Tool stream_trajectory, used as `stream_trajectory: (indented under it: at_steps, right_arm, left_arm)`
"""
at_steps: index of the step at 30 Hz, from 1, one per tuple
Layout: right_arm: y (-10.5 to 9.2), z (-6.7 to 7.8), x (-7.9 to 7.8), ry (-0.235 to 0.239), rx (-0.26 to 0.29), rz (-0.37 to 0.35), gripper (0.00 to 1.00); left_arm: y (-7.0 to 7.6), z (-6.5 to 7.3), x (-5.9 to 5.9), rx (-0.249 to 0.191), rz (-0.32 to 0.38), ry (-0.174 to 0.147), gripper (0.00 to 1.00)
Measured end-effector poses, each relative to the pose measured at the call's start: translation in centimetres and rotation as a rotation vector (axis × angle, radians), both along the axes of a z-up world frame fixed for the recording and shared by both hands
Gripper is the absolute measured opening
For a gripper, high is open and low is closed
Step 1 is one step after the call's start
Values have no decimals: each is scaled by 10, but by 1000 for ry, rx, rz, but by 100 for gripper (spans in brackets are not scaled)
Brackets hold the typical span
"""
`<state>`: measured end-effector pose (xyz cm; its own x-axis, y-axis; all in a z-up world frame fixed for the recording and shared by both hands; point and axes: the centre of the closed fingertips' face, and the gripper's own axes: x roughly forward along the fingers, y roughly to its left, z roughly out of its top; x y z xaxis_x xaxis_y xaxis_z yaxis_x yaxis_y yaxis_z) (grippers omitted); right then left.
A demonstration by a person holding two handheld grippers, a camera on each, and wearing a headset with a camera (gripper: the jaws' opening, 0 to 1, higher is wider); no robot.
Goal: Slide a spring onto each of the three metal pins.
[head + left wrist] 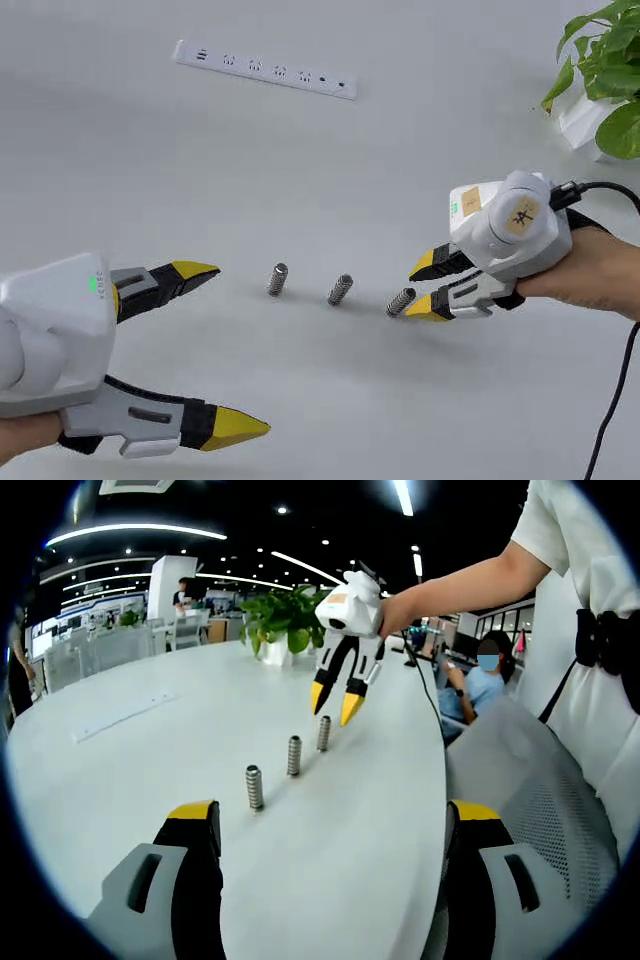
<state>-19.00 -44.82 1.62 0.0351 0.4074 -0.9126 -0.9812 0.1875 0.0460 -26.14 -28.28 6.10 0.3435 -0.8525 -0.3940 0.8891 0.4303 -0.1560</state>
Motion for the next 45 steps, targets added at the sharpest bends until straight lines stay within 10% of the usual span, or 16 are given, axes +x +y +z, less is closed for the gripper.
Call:
stream_trajectory:
  at_steps: [19, 32, 45]
  right_arm:
    - [-34, 44, -45, -107, 347, -313, 56]
    - [-51, 31, -81, -146, 460, -408, 82]
    - [-57, 29, -83, -180, 515, -468, 94]
  left_arm:
    - [11, -5, -2, 72, 35, -16, 99]
    - [16, -11, -8, 115, 45, -19, 99]
    - [18, -15, -10, 117, 71, -9, 99]
